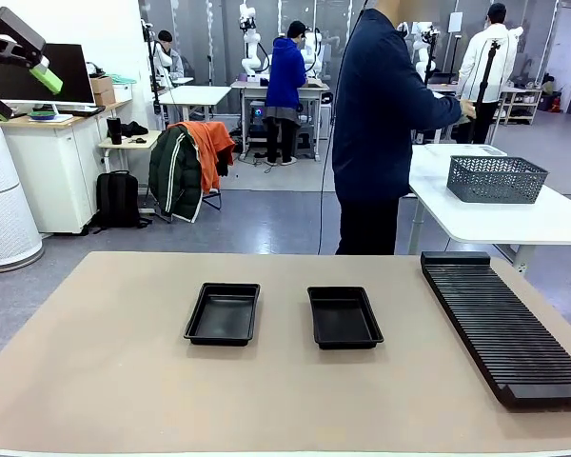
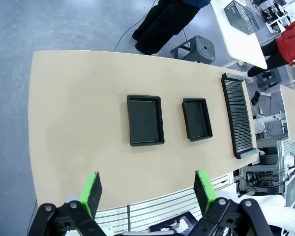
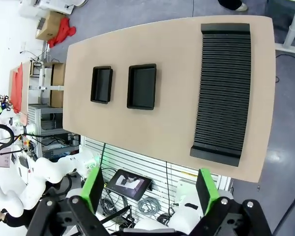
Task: Inspect and transfer BCBs to ESD trays.
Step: Pick up the Blank PCB from the PCB Rack and place it in the left ESD tray.
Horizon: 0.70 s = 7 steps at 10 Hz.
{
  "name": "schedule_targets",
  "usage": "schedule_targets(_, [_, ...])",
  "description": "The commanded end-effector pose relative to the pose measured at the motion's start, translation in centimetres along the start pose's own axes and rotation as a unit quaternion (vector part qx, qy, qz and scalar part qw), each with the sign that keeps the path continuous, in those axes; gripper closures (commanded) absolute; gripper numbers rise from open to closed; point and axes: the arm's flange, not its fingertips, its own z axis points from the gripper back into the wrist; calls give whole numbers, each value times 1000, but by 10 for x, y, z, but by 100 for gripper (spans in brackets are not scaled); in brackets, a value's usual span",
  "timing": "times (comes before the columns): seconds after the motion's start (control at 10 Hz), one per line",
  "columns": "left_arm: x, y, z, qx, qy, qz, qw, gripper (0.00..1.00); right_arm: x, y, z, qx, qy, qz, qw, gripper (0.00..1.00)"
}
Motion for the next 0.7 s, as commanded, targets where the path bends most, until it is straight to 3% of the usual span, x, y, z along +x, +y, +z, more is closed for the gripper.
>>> schedule_targets(0.0, [-1, -6, 4, 28, -1, 13, 1000, 0, -3, 4, 1, 0, -1, 4, 1000, 0])
schedule_targets(0.2, [-1, -6, 7, 30, -2, 14, 999, 0, -3, 4, 1, 0, -1, 4, 1000, 0])
schedule_targets(0.6, [-9, -3, 0, 40, 67, 73, 994, 0, -3, 4, 1, 0, -1, 4, 1000, 0])
